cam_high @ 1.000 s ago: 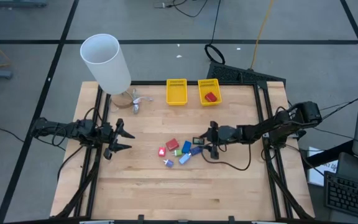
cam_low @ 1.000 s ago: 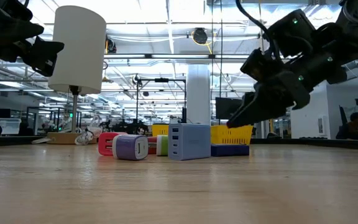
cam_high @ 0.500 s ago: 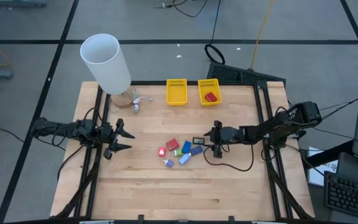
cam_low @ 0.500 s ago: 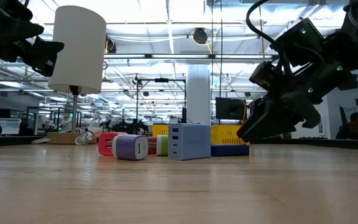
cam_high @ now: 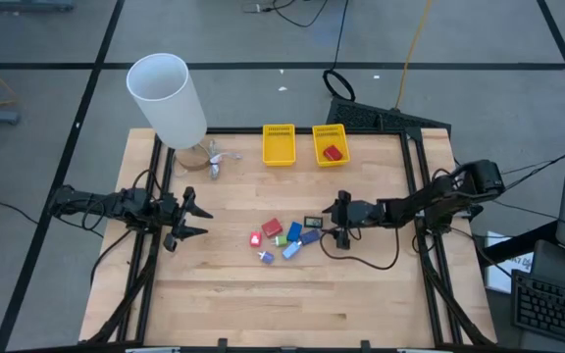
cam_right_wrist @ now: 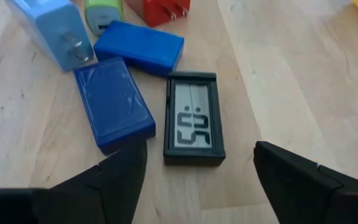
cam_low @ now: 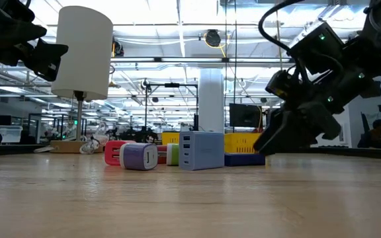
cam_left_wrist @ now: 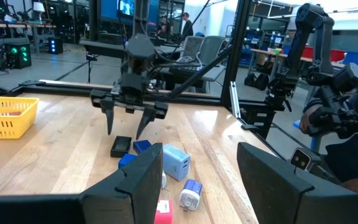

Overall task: Pick & Place Office items
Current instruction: Put the black digital clock into the left yellow bin

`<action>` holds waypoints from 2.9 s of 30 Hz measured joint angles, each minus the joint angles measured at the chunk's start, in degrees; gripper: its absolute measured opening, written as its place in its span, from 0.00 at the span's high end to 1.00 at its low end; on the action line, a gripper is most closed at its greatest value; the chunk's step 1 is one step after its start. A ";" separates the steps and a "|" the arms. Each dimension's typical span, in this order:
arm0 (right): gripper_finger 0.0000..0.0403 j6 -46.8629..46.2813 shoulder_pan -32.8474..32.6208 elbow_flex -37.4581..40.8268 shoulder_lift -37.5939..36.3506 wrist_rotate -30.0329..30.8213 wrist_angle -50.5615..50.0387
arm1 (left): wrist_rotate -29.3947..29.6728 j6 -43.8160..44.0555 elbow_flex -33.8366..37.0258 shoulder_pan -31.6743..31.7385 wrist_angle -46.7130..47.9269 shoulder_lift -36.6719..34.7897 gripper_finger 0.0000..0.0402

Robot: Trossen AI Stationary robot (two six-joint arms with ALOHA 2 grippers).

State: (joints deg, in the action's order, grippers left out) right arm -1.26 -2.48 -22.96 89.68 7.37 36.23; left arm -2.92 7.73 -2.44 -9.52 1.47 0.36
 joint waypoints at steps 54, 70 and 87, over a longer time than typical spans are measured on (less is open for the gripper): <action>0.62 -3.02 1.14 0.00 8.62 -0.15 9.42 | 0.00 0.00 0.00 0.00 0.00 0.00 0.48; 0.61 -3.02 1.16 0.00 8.62 -0.15 9.39 | 0.00 0.01 0.00 0.01 0.00 0.00 0.48; 0.58 -4.20 1.16 0.00 8.62 -0.13 8.91 | 0.00 0.01 0.01 0.01 0.00 0.00 0.48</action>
State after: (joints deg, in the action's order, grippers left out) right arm -5.45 -1.32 -22.96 98.30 7.25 45.14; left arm -2.92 7.74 -2.43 -9.50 1.47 0.36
